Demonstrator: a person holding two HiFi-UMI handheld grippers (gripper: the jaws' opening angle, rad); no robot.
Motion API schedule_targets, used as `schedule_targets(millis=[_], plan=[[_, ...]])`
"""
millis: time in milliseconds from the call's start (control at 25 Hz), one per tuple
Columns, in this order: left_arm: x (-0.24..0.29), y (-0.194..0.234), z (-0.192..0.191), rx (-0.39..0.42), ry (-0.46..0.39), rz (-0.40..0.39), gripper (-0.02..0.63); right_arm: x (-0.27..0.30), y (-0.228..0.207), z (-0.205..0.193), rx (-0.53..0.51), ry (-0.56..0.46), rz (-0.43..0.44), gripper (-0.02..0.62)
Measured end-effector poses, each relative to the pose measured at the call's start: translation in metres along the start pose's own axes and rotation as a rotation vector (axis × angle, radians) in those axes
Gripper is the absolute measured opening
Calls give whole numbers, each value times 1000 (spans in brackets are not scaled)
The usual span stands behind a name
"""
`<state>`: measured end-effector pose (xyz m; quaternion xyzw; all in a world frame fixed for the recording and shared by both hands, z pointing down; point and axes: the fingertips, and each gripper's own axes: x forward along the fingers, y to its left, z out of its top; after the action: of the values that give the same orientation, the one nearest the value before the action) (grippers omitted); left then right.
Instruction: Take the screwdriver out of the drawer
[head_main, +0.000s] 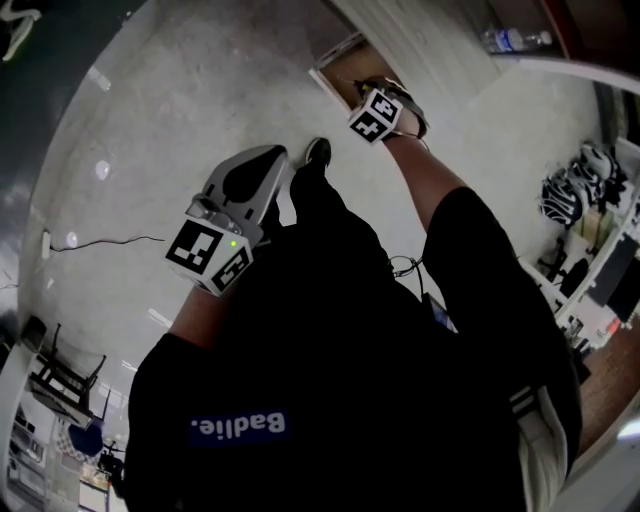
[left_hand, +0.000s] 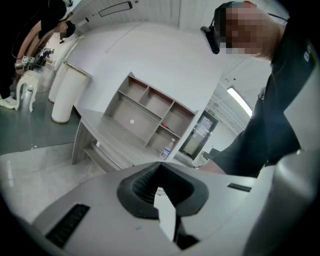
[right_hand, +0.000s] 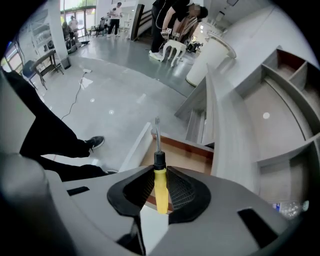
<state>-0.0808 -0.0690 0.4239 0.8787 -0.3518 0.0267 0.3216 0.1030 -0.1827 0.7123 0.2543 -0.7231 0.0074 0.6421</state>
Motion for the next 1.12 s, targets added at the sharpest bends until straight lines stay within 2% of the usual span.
schedule_targets(millis=[360, 800, 1120], plan=[[10, -20, 14, 67, 15, -78, 2, -60, -13, 15, 232, -134, -12, 97], [29, -55, 34, 136, 14, -168, 2, -171, -22, 46, 323, -360, -33, 97], [48, -82, 47, 213, 33, -251, 2, -236, -42, 43, 443, -474, -35, 97]])
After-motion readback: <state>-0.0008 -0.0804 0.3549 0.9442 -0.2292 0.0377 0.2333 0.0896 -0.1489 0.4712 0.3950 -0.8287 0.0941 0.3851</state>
